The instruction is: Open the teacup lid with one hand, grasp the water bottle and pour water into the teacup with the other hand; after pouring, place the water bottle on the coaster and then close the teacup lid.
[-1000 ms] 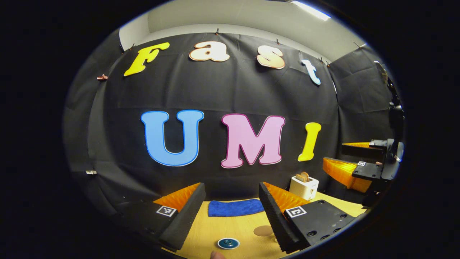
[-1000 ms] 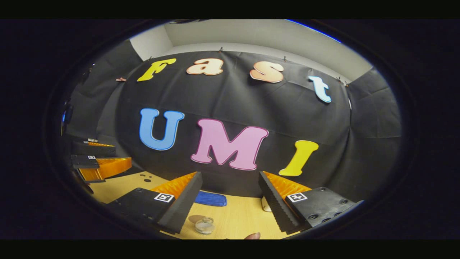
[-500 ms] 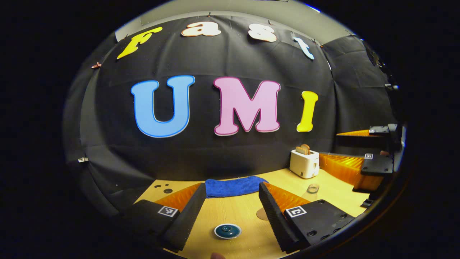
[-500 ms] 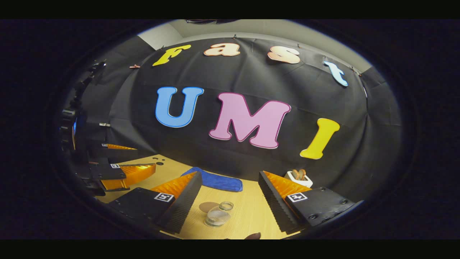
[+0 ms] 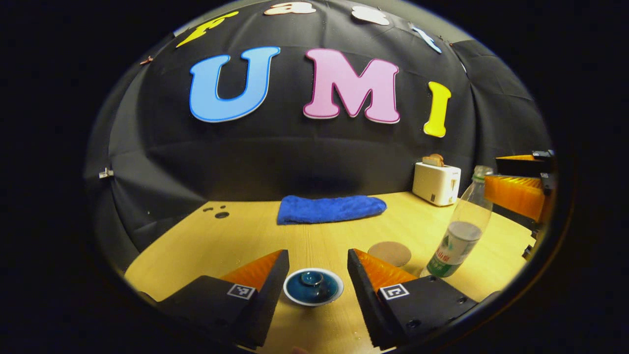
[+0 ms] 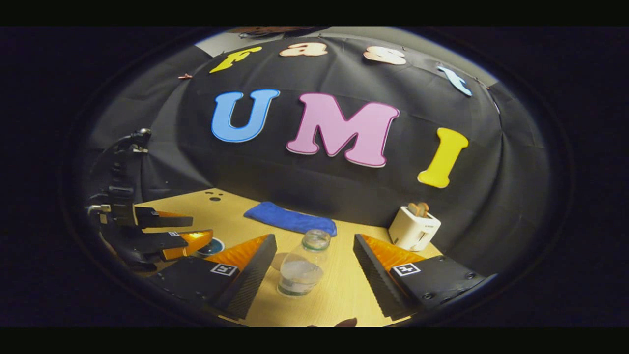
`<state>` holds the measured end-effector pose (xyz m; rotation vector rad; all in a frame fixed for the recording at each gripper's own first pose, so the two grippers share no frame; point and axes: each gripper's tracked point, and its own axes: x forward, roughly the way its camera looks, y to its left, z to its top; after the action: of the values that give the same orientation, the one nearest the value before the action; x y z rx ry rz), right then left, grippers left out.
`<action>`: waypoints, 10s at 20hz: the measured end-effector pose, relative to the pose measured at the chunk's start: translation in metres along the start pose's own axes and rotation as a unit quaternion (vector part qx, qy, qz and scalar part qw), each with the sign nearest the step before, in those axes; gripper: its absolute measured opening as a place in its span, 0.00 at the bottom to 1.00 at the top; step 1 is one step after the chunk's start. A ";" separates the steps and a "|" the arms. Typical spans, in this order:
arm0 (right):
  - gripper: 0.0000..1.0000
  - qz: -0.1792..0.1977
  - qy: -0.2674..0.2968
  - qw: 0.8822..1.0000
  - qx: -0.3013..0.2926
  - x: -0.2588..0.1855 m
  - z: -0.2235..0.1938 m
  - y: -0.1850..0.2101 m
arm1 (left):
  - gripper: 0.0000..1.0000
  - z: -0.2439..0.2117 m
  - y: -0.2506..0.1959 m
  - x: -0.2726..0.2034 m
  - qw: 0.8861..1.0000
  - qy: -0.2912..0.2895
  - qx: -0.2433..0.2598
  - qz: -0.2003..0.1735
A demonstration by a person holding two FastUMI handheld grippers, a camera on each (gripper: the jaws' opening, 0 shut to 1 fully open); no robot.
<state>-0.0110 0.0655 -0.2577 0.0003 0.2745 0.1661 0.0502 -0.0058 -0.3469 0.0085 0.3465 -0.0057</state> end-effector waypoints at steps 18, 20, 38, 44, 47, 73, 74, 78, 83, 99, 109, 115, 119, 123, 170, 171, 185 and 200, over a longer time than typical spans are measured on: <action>0.98 0.000 0.047 0.998 0.035 0.020 -0.081 0.012 | 0.32 -0.020 0.001 0.023 0.999 -0.018 0.014 0.024; 0.98 -0.003 0.053 0.998 0.039 0.023 -0.091 0.013 | 0.32 -0.007 0.000 0.020 0.999 -0.031 0.014 0.020; 0.77 -0.026 0.094 0.989 -0.113 0.068 -0.108 -0.009 | 0.32 0.013 0.043 -0.006 0.998 -0.026 0.004 0.059; 0.75 -0.044 0.078 0.938 -0.335 0.093 -0.075 -0.021 | 0.32 0.011 0.066 -0.015 0.997 -0.026 -0.001 0.078; 0.75 -0.039 0.053 0.904 -0.423 0.104 -0.061 -0.013 | 0.32 0.009 0.075 -0.019 0.996 -0.027 -0.007 0.086; 0.72 0.009 0.003 0.743 -0.669 0.150 -0.047 0.042 | 0.29 -0.023 0.098 -0.043 0.995 -0.007 -0.027 0.098; 0.75 0.010 -0.001 0.737 -0.675 0.152 -0.051 0.046 | 0.28 -0.023 0.099 -0.044 0.995 -0.007 -0.027 0.099; 0.75 0.010 -0.012 0.719 -0.694 0.153 -0.050 0.048 | 0.31 -0.024 0.102 -0.043 0.994 -0.006 -0.029 0.103; 0.74 0.016 -0.025 0.699 -0.714 0.160 -0.047 0.050 | 0.29 -0.027 0.102 -0.041 0.994 -0.004 -0.034 0.105; 0.74 0.014 -0.062 0.663 -0.746 0.164 -0.038 0.051 | 0.31 -0.030 0.099 -0.041 0.994 0.003 -0.044 0.103; 0.74 -0.001 -0.109 0.621 -0.776 0.172 -0.014 0.050 | 0.32 -0.034 0.100 -0.046 0.993 0.007 -0.053 0.104; 0.74 -0.011 -0.130 0.609 -0.782 0.171 -0.006 0.053 | 0.32 -0.034 0.095 -0.047 0.993 0.007 -0.059 0.101; 0.74 -0.023 -0.159 0.590 -0.791 0.166 0.000 0.057 | 0.32 -0.035 0.095 -0.049 0.993 0.007 -0.060 0.100; 0.74 -0.048 -0.191 0.570 -0.798 0.161 0.010 0.061 | 0.32 -0.039 0.099 -0.054 0.992 0.010 -0.062 0.105; 0.75 0.136 0.046 0.989 0.048 0.166 -0.072 0.095 | 0.32 -0.016 0.035 -0.023 0.998 -0.004 -0.039 0.056; 0.76 0.135 0.047 0.988 0.055 0.169 -0.079 0.094 | 0.32 -0.016 0.034 -0.023 0.998 -0.004 -0.039 0.056; 0.95 0.147 0.088 0.982 0.077 0.167 -0.104 0.096 | 0.32 -0.016 0.027 -0.012 0.998 0.000 -0.043 0.046; 0.94 0.108 0.143 0.978 0.109 0.098 -0.132 0.063 | 0.36 -0.022 0.001 0.030 0.999 -0.005 -0.047 0.012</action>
<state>0.0366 0.1405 -0.4096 0.2258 0.5802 0.3520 0.0704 -0.0045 -0.3778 -0.0800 0.3363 0.0340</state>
